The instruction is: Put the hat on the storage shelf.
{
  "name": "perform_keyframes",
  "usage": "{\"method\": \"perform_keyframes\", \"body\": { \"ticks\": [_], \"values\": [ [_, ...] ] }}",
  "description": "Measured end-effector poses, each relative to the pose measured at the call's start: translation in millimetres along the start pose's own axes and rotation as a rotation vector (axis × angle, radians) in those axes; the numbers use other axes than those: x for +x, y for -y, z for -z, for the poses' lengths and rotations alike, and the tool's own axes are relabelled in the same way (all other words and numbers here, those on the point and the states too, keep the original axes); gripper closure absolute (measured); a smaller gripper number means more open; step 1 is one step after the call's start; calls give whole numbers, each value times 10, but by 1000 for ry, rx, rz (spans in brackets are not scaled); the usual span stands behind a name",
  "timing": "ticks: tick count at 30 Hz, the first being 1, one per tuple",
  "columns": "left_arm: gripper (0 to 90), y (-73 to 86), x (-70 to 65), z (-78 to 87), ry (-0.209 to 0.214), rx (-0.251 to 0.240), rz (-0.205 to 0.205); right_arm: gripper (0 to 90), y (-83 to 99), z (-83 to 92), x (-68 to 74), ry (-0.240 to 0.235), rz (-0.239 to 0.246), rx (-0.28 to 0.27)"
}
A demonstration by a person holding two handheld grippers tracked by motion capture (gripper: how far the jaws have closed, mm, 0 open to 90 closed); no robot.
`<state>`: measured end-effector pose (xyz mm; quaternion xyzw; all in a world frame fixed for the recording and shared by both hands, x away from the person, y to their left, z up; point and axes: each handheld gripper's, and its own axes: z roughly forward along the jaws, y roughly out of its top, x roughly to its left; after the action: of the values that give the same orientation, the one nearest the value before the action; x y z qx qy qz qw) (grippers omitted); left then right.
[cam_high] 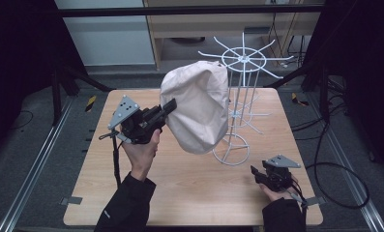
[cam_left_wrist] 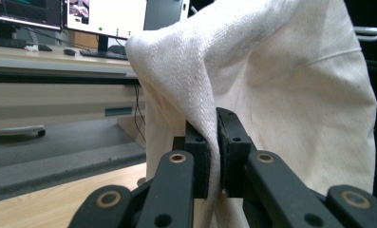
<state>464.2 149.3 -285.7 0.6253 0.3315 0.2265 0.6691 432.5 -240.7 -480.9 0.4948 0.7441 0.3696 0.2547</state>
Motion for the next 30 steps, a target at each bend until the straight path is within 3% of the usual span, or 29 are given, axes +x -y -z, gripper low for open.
{"method": "perform_keyframes", "body": {
  "ticks": [15,23,30],
  "values": [
    [815,151,-4,-124,34,59,7,478,2,-1,1,4,0,0],
    [738,187,3,-131,57,91,9,475,2,-2,1,5,2,0],
    [626,214,42,-12,36,87,-3,474,4,-4,1,8,1,2]
  ]
}}
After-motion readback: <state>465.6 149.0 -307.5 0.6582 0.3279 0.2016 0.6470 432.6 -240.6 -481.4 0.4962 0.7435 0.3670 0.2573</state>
